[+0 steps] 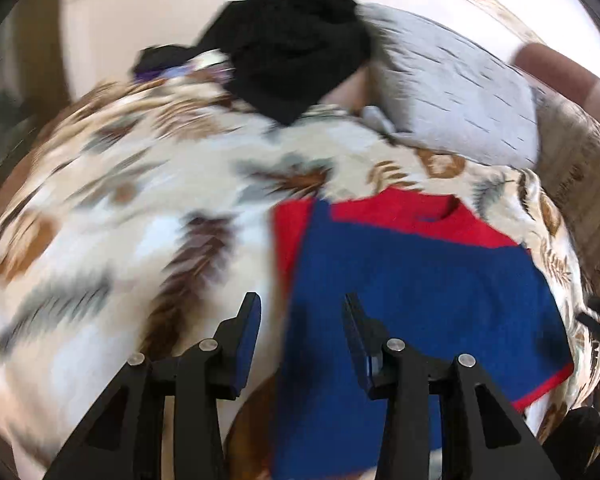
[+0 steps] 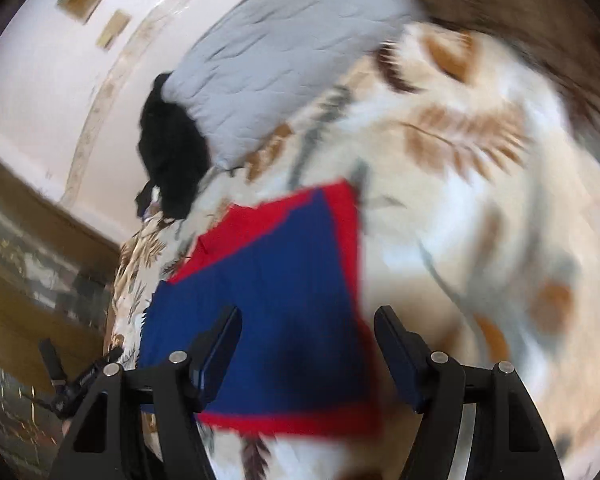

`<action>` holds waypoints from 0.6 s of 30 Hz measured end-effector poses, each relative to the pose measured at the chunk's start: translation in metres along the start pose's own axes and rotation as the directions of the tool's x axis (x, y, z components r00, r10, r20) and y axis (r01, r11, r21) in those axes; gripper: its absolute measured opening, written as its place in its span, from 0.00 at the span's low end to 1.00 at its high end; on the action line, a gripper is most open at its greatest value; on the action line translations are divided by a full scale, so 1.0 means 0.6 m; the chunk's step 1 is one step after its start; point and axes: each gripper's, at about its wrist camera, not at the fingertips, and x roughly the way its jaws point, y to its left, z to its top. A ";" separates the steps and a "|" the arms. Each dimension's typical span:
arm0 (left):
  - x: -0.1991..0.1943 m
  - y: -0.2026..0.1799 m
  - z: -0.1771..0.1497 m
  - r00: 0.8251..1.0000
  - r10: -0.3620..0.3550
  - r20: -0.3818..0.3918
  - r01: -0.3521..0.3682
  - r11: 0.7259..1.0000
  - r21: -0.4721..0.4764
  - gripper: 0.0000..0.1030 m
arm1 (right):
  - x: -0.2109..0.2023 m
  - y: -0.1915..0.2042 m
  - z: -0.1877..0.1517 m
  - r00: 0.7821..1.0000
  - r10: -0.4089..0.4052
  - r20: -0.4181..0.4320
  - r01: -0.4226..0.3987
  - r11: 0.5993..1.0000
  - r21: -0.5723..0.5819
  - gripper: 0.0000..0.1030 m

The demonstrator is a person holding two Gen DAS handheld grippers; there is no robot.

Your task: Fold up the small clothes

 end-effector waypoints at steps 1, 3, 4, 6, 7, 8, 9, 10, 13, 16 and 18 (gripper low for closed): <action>0.023 -0.009 0.017 1.000 0.015 -0.009 -0.014 1.000 0.022 0.42 | 0.019 0.011 0.018 1.000 -0.021 0.007 0.021 0.999 -0.036 0.71; 0.064 -0.015 0.039 0.999 0.043 -0.030 -0.042 0.998 0.038 0.41 | 0.061 0.029 0.044 0.997 -0.081 -0.003 0.080 0.990 -0.115 0.69; 0.081 -0.017 0.047 0.997 0.050 -0.052 -0.048 0.998 0.046 0.41 | 0.079 0.031 0.055 0.994 -0.109 -0.003 0.108 0.985 -0.138 0.68; 0.120 -0.015 0.053 0.992 0.065 -0.104 -0.061 0.997 0.041 0.41 | 0.114 0.025 0.065 0.985 -0.172 -0.032 0.164 0.970 -0.178 0.68; 0.133 -0.013 0.054 0.991 0.066 -0.120 -0.062 0.997 0.037 0.41 | 0.142 0.021 0.071 0.975 -0.214 -0.065 0.199 0.962 -0.187 0.62; 0.136 -0.013 0.049 0.990 0.071 -0.125 -0.067 0.997 0.037 0.41 | 0.153 0.014 0.070 0.972 -0.220 -0.084 0.201 0.961 -0.191 0.58; 0.137 -0.012 0.047 0.990 0.077 -0.121 -0.073 0.996 0.043 0.38 | 0.164 0.015 0.066 0.969 -0.222 -0.107 0.196 0.956 -0.217 0.41; 0.135 -0.013 0.047 0.990 0.085 -0.109 -0.080 0.995 0.051 0.28 | 0.162 0.018 0.062 0.963 -0.248 -0.103 0.217 0.944 -0.248 0.13; 0.116 -0.015 0.049 0.994 0.086 -0.070 -0.081 0.995 0.062 0.08 | 0.139 0.049 0.060 0.959 -0.281 -0.045 0.255 0.917 -0.307 0.07; 0.070 -0.017 0.055 0.997 0.074 0.030 -0.075 0.996 0.056 0.07 | 0.091 0.079 0.071 0.958 -0.278 0.069 0.285 0.899 -0.331 0.07; 0.062 -0.013 0.057 0.994 0.082 0.077 -0.085 0.995 0.043 0.07 | 0.084 0.080 0.084 0.951 -0.287 0.113 0.308 0.895 -0.322 0.07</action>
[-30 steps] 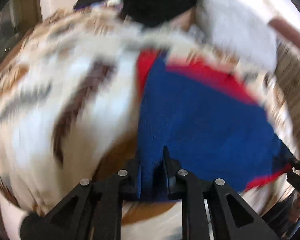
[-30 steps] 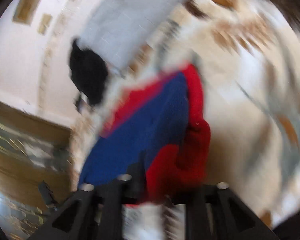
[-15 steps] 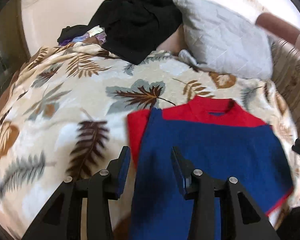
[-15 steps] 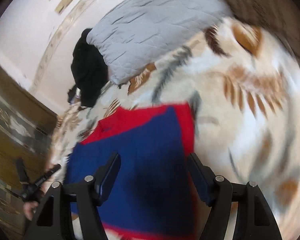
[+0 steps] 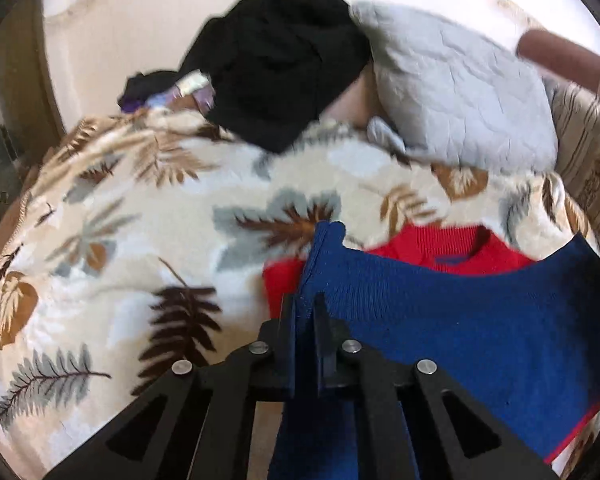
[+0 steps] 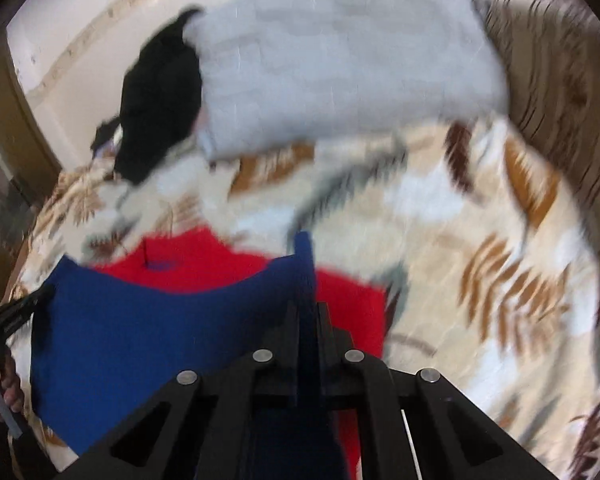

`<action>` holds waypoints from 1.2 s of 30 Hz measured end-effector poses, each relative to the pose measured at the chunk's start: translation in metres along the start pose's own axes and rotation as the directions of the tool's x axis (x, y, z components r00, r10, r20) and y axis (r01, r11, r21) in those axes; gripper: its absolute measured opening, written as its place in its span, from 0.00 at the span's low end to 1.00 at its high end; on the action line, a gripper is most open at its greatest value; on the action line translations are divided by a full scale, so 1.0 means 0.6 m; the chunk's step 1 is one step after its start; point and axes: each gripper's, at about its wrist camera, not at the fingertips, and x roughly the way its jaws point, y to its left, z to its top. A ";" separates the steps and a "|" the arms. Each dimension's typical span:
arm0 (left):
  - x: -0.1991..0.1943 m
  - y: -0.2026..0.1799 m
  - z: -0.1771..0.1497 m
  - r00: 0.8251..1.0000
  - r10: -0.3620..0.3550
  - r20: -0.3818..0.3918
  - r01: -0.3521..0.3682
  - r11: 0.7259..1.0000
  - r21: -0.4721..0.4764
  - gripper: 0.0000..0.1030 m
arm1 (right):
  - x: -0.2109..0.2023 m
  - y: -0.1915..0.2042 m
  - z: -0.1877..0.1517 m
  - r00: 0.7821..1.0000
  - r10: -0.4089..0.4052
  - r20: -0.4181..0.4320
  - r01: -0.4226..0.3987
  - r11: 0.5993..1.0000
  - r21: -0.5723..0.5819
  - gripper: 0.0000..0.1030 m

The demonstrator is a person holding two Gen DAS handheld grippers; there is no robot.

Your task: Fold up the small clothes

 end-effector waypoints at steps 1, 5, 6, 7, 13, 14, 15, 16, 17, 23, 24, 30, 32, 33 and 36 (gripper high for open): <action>0.009 0.002 0.000 1.000 0.015 0.000 -0.015 1.000 0.001 0.07 | 0.011 -0.003 0.004 1.000 -0.010 -0.002 0.010 1.000 0.004 0.07; 0.105 0.009 -0.017 0.985 0.047 -0.168 -0.047 0.999 0.000 0.12 | 0.119 -0.029 -0.024 0.987 -0.014 -0.161 0.024 0.998 0.058 0.07; 0.099 0.007 -0.016 0.989 0.051 -0.140 -0.050 0.999 0.008 0.13 | 0.130 -0.034 -0.034 0.985 -0.007 -0.171 0.020 0.997 0.073 0.10; 0.091 0.006 -0.014 0.990 0.055 -0.134 -0.054 0.998 0.011 0.16 | 0.124 -0.037 -0.038 0.990 0.005 -0.144 0.008 0.996 0.088 0.11; 0.008 0.019 -0.004 0.996 0.076 -0.035 -0.077 0.997 -0.009 0.29 | 0.029 -0.041 -0.032 0.999 0.031 -0.036 -0.025 0.989 0.147 0.56; -0.011 0.015 -0.005 0.998 0.066 -0.015 -0.067 0.998 -0.012 0.31 | 0.007 -0.032 -0.030 0.998 0.057 -0.015 -0.053 0.986 0.155 0.56; -0.024 0.007 -0.008 0.999 0.051 0.003 -0.051 0.999 -0.011 0.38 | -0.010 -0.024 -0.031 0.995 0.104 0.003 -0.103 0.981 0.165 0.56; -0.034 -0.001 -0.012 0.999 0.033 0.021 -0.033 0.999 -0.005 0.47 | -0.025 -0.012 -0.035 0.988 0.153 0.014 -0.153 0.973 0.170 0.57; -0.042 -0.013 -0.018 0.999 0.019 0.039 -0.020 1.000 0.009 0.52 | -0.034 0.003 -0.044 0.975 0.221 0.013 -0.220 0.960 0.173 0.63; 0.077 -0.032 -0.063 0.977 0.076 -0.198 -0.069 0.997 0.042 0.60 | 0.059 -0.020 -0.107 0.942 0.302 -0.148 -0.239 0.911 0.336 0.67; 0.073 -0.015 -0.064 0.983 0.030 -0.180 -0.035 0.999 -0.025 0.60 | 0.053 -0.035 -0.109 0.940 0.322 -0.116 -0.257 0.887 0.384 0.59; 0.009 0.027 -0.005 0.998 -0.044 -0.036 0.039 0.991 -0.129 0.59 | 0.002 -0.014 -0.050 0.938 0.343 -0.057 -0.313 0.904 0.290 0.69; 0.026 0.021 0.014 0.997 -0.071 -0.040 0.065 0.991 -0.119 0.59 | 0.019 0.000 -0.028 0.920 0.388 -0.051 -0.359 0.889 0.285 0.71; 0.040 0.022 0.019 0.996 -0.072 -0.054 0.066 0.991 -0.113 0.59 | 0.038 0.006 -0.017 0.910 0.410 -0.058 -0.378 0.880 0.286 0.71; 0.116 0.033 0.020 0.984 0.040 -0.175 -0.058 0.993 -0.098 0.59 | 0.113 -0.001 -0.004 0.906 0.403 -0.127 -0.347 0.881 0.320 0.71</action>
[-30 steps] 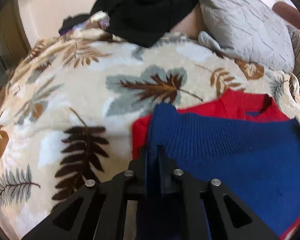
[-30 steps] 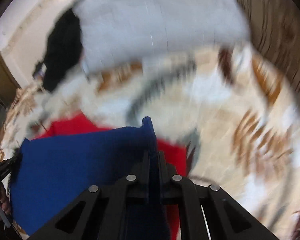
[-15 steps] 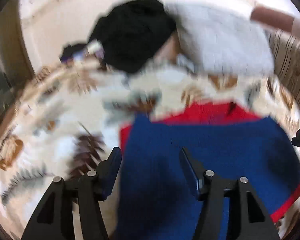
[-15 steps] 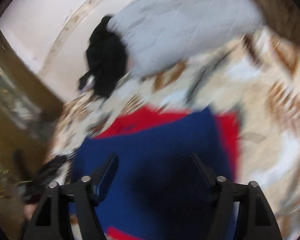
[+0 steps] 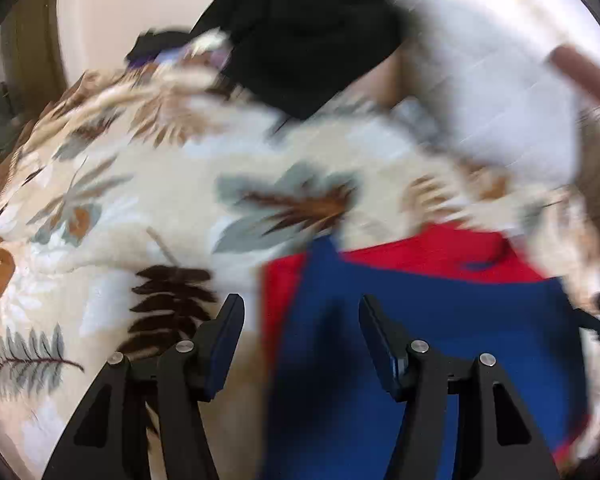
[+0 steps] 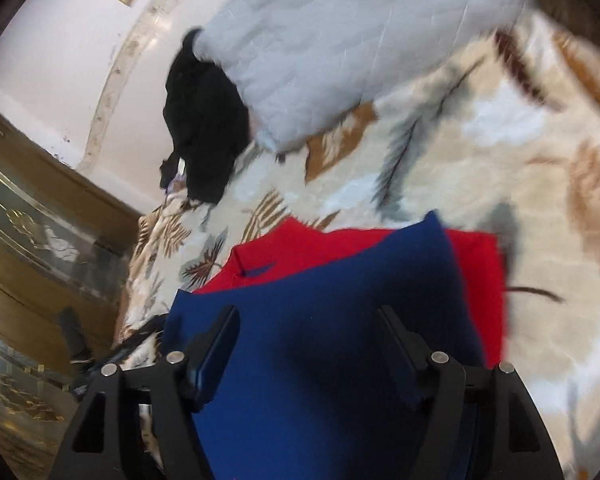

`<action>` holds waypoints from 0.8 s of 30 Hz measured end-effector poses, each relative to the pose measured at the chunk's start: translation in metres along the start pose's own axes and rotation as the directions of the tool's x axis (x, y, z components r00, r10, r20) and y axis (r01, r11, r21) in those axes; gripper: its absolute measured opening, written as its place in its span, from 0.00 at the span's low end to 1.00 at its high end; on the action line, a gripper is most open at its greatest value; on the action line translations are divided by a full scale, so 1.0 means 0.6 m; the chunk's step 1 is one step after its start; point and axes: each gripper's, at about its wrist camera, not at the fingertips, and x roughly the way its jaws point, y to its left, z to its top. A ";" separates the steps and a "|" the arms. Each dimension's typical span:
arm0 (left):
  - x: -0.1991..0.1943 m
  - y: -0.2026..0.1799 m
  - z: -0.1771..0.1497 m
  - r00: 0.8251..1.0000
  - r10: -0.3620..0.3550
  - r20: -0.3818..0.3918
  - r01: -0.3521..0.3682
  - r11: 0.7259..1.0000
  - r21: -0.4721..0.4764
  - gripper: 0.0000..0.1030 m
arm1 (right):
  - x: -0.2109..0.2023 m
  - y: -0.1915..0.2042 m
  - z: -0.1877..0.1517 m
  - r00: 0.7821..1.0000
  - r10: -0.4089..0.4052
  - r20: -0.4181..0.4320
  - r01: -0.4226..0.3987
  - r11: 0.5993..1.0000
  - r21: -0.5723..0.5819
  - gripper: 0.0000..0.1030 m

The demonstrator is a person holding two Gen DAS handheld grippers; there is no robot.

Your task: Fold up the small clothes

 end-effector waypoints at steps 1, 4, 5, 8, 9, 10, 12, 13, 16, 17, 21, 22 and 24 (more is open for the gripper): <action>0.023 0.009 0.003 0.999 0.028 -0.032 -0.028 0.999 -0.019 0.61 | 0.012 -0.022 0.010 0.997 -0.072 0.008 0.072 0.997 0.024 0.71; 0.031 0.046 0.016 0.997 -0.067 -0.044 0.060 0.988 -0.145 0.61 | -0.001 -0.078 0.012 0.998 -0.007 0.065 -0.006 0.983 0.186 0.69; 0.020 0.047 0.020 0.997 -0.068 -0.027 0.064 0.987 -0.146 0.61 | -0.012 -0.068 0.012 0.997 -0.022 0.076 0.009 0.985 0.175 0.69; -0.011 0.028 0.030 0.994 -0.060 0.093 0.067 0.995 -0.076 0.61 | -0.019 -0.023 0.017 0.994 0.065 0.083 -0.070 0.996 0.057 0.75; 0.007 0.016 0.032 0.998 0.006 0.063 -0.004 1.000 -0.029 0.61 | -0.006 -0.020 0.024 0.996 0.043 0.074 -0.045 0.999 0.028 0.79; 0.033 0.015 0.034 0.999 0.043 0.009 -0.043 0.999 -0.013 0.62 | 0.010 -0.029 0.027 0.998 -0.010 0.057 0.008 1.000 0.026 0.79; 0.054 0.026 0.032 0.999 0.026 -0.030 -0.027 0.999 -0.048 0.62 | 0.033 -0.081 0.033 0.998 -0.050 0.038 0.044 0.987 0.152 0.69; 0.043 0.030 0.032 0.999 0.026 -0.026 -0.027 0.998 -0.062 0.62 | 0.013 -0.087 0.030 0.996 -0.029 0.079 0.012 0.978 0.208 0.66; -0.036 0.039 0.027 0.995 0.025 0.096 -0.019 0.997 -0.069 0.62 | -0.052 -0.045 0.005 0.988 -0.025 0.152 0.006 0.992 0.125 0.69; -0.061 0.039 0.019 0.992 0.028 0.124 -0.020 0.998 -0.064 0.62 | -0.067 -0.037 -0.008 0.987 -0.017 0.159 -0.001 0.994 0.112 0.71; -0.141 0.034 -0.046 0.984 -0.035 0.175 0.042 0.998 -0.036 0.67 | -0.133 -0.017 -0.108 0.990 0.045 0.137 -0.057 0.995 0.084 0.78; -0.156 0.029 -0.069 0.983 -0.050 0.176 0.057 0.998 -0.035 0.68 | -0.149 -0.016 -0.143 0.989 0.074 0.127 -0.085 0.992 0.090 0.78; -0.183 0.011 -0.122 0.981 -0.086 0.173 0.088 0.996 -0.005 0.68 | -0.162 -0.008 -0.224 0.985 0.142 0.102 -0.155 0.980 0.127 0.78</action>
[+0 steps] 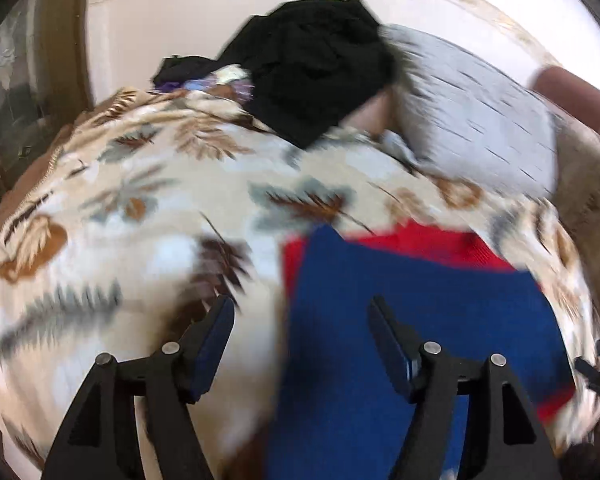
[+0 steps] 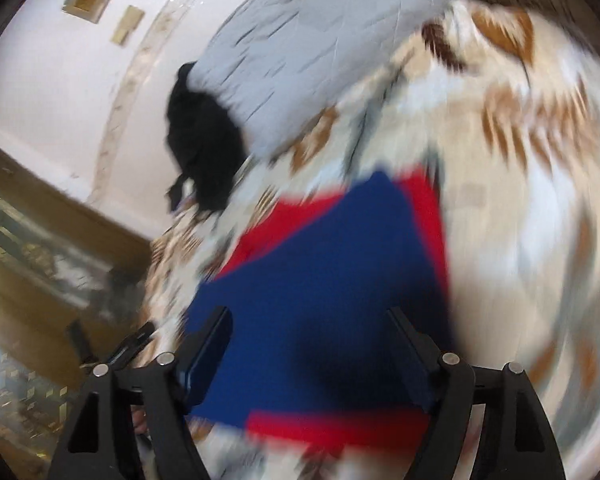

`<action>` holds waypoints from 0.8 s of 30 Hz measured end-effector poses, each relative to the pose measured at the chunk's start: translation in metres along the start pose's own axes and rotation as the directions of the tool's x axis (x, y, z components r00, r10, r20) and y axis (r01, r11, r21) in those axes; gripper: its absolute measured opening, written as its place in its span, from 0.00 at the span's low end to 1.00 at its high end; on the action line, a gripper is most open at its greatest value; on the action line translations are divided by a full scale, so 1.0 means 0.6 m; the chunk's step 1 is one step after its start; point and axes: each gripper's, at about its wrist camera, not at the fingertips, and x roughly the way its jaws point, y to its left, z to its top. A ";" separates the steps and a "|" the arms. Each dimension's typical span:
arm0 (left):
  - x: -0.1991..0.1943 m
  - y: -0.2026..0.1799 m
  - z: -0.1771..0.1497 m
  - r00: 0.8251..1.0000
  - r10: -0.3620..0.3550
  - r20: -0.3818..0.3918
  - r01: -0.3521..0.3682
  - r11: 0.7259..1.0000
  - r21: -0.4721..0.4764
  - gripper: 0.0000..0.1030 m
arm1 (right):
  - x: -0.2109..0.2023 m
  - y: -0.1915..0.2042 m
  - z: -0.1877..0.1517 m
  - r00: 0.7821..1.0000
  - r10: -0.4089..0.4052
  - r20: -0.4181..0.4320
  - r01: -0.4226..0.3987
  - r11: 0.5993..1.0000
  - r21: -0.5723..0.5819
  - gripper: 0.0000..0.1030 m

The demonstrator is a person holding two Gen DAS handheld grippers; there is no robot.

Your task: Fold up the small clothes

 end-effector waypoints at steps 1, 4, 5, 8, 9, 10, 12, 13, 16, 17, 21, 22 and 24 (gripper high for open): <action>-0.012 -0.010 -0.024 1.000 -0.003 0.004 0.003 1.000 0.004 0.68 | -0.004 -0.001 -0.028 1.000 0.023 -0.011 -0.022 1.000 0.019 0.78; -0.017 -0.032 -0.082 1.000 0.010 -0.001 -0.010 1.000 0.022 0.75 | 0.016 -0.030 -0.096 1.000 0.004 -0.029 -0.002 0.996 0.090 0.79; 0.001 -0.036 -0.097 0.998 0.040 -0.038 -0.039 0.999 0.033 0.75 | 0.027 -0.050 -0.105 0.999 -0.016 -0.038 0.022 0.988 0.153 0.79; 0.051 -0.039 -0.121 0.983 0.112 -0.145 -0.103 0.992 0.068 0.76 | 0.028 -0.079 -0.097 0.999 0.033 0.029 -0.039 0.961 0.275 0.78; 0.041 -0.037 -0.117 0.985 0.109 -0.137 -0.104 0.994 0.045 0.76 | 0.023 -0.073 -0.090 0.999 0.021 0.049 -0.033 0.963 0.269 0.79; 0.028 -0.036 -0.110 0.987 0.103 -0.126 -0.100 0.995 0.023 0.76 | 0.017 -0.067 -0.082 0.997 0.013 0.077 -0.031 0.969 0.245 0.79; 0.005 -0.041 -0.097 0.993 0.090 -0.077 -0.089 0.996 0.018 0.76 | 0.020 -0.072 -0.067 0.996 0.001 0.094 -0.026 0.964 0.265 0.79; 0.000 -0.047 -0.092 0.993 0.095 -0.069 -0.094 0.995 0.029 0.76 | 0.027 -0.082 -0.061 0.995 0.000 0.099 -0.030 0.953 0.300 0.79; -0.007 -0.062 -0.085 0.995 0.072 -0.069 -0.070 0.997 0.032 0.76 | 0.041 -0.093 -0.055 0.992 -0.015 0.127 -0.028 0.944 0.328 0.77; -0.006 -0.069 -0.084 0.995 0.067 -0.071 -0.065 0.997 0.036 0.76 | 0.034 -0.090 -0.047 0.991 -0.028 0.128 -0.014 0.948 0.317 0.71; 0.004 -0.106 -0.083 0.995 0.053 -0.086 -0.047 0.996 0.078 0.76 | 0.031 -0.071 -0.041 0.983 -0.176 0.055 0.161 0.964 0.210 0.09; 0.004 -0.112 -0.082 0.995 0.048 -0.084 -0.041 0.995 0.088 0.76 | 0.020 -0.051 -0.043 0.973 -0.217 0.082 0.203 0.966 0.158 0.09; -0.008 -0.123 -0.077 0.999 0.032 -0.045 -0.027 0.996 0.090 0.76 | 0.009 -0.044 -0.049 0.962 -0.257 0.097 0.243 0.961 0.133 0.10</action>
